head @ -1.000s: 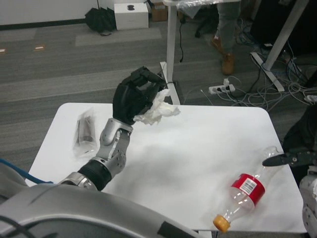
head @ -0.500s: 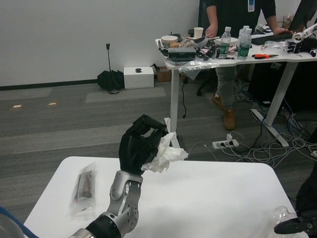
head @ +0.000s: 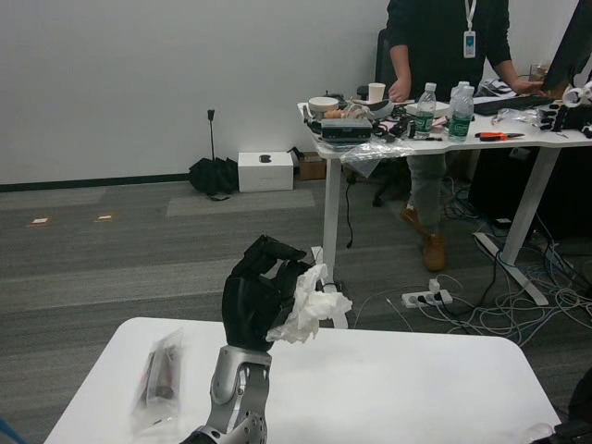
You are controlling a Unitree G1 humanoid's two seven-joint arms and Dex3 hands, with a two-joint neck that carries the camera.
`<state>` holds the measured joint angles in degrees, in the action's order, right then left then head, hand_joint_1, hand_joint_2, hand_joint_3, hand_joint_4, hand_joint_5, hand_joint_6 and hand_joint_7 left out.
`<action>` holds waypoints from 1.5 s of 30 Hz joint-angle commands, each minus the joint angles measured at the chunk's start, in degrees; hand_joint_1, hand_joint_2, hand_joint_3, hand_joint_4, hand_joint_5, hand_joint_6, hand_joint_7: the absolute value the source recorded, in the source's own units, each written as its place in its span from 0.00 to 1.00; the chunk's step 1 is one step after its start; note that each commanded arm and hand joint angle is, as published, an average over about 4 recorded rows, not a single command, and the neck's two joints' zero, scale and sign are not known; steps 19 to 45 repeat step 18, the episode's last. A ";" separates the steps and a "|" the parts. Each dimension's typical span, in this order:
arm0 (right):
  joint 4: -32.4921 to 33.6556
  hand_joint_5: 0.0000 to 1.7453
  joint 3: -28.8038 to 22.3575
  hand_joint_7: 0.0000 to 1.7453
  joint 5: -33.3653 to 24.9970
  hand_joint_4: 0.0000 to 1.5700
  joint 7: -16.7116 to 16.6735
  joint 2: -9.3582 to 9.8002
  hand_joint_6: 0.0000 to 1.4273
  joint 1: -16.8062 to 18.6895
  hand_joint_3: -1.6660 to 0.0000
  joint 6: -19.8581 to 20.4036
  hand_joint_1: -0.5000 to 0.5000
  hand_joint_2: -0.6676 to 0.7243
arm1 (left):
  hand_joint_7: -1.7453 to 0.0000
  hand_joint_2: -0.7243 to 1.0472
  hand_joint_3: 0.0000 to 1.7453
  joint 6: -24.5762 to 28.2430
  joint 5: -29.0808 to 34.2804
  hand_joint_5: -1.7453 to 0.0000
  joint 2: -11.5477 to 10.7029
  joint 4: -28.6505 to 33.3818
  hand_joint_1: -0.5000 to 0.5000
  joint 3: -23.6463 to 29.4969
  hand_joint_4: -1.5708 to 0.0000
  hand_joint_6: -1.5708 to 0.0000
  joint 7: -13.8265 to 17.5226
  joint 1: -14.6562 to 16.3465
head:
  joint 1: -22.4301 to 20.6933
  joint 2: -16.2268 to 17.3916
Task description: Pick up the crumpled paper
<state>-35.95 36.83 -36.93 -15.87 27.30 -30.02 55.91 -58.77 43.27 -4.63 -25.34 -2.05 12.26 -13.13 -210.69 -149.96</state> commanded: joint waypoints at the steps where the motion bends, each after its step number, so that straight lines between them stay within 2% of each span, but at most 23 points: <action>1: 0.53 0.00 0.43 0.00 -0.16 0.13 0.03 0.48 0.00 -1.73 1.00 0.28 0.33 1.00 | 0.24 1.00 0.20 -0.63 0.28 0.00 -0.01 -0.87 0.00 -0.21 0.00 0.18 -0.62 -0.76 | 0.75 0.33; 5: 0.56 0.00 0.69 0.00 -0.16 0.13 0.05 0.48 0.00 -1.99 1.00 0.25 0.33 1.00 | 0.24 1.00 0.20 -0.60 0.31 0.00 -0.03 -1.44 0.00 -0.26 0.00 0.18 -0.75 -1.02 | 3.10 1.58; 10: 0.97 0.00 1.13 0.00 -0.20 0.11 0.09 0.48 0.00 -2.63 1.00 -0.19 0.33 1.00 | 0.24 1.00 0.21 -0.56 0.24 0.00 -0.03 -2.57 0.00 -0.72 0.00 0.18 -0.93 -1.59 | 9.56 4.44; 16: 2.23 0.00 1.75 0.00 -0.16 0.10 0.82 0.70 0.00 -3.57 1.00 -1.20 0.33 1.00 | 0.24 1.00 0.22 -0.60 0.26 0.00 -0.03 -4.26 0.00 -2.13 0.00 0.18 -0.97 -2.41 | 14.38 7.70; 18: 2.67 0.00 1.75 0.00 -0.13 0.09 1.10 0.74 0.00 -3.64 1.00 -1.48 0.33 1.00 | 0.24 1.00 0.20 -0.59 0.24 0.00 -0.03 -4.48 0.00 -2.37 0.00 0.18 -1.01 -2.54 | 14.50 7.77; 45: 2.67 0.00 1.75 0.00 -0.13 0.09 1.10 0.74 0.00 -3.64 1.00 -1.48 0.33 1.00 | 0.24 1.00 0.20 -0.59 0.24 0.00 -0.03 -4.48 0.00 -2.37 0.00 0.18 -1.01 -2.54 | 14.50 7.77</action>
